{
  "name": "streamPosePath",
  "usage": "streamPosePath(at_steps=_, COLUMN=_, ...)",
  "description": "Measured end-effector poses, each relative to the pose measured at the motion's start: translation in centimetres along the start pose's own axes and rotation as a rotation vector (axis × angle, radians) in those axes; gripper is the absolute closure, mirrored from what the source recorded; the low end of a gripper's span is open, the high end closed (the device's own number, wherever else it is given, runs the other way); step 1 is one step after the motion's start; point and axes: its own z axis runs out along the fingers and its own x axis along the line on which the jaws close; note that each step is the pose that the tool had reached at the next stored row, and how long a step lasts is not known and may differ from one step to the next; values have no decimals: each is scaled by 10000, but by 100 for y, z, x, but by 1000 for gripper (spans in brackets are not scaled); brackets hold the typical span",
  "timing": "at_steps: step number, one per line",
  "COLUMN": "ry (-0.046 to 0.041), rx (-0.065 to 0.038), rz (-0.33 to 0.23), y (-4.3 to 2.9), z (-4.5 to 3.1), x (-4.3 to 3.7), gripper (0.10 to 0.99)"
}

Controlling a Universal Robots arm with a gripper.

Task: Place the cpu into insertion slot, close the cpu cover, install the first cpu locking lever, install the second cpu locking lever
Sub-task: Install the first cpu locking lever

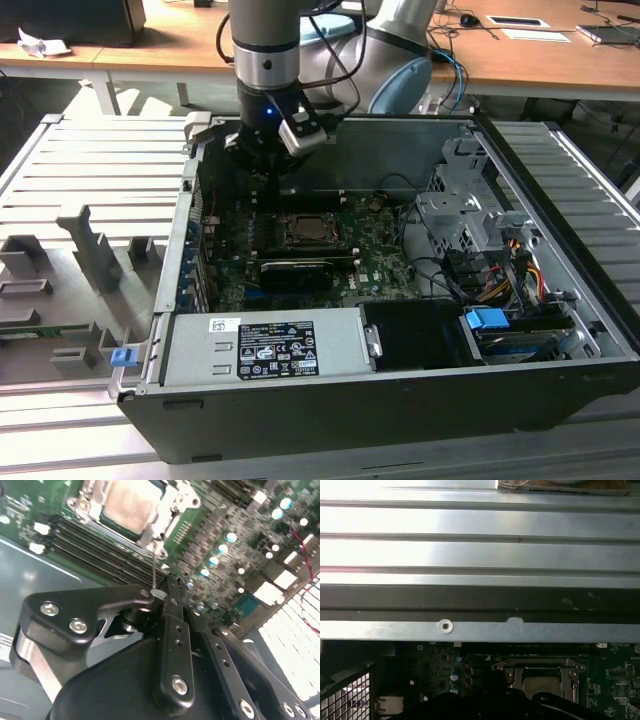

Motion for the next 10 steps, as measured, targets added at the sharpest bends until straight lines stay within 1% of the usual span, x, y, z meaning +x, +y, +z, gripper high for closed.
streamPosePath(at_steps=1, ry=0, rx=-1, rz=3, y=0, z=5, x=-49, gripper=980)
streamPosePath(at_steps=4, ry=1, rx=-1, rz=-1, y=-2, z=44, x=-324, gripper=980)
streamPosePath(at_steps=6, ry=-1, rx=-97, rz=3, y=-3, z=56, x=-364, gripper=980)
streamPosePath(at_steps=7, ry=-2, rx=-179, rz=2, y=-3, z=70, x=-367, gripper=980)
streamPosePath(at_steps=8, ry=-2, rx=-195, rz=-14, y=-3, z=79, x=-367, gripper=980)
streamPosePath(at_steps=10, ry=1, rx=-283, rz=-67, y=-4, z=87, x=-366, gripper=980)
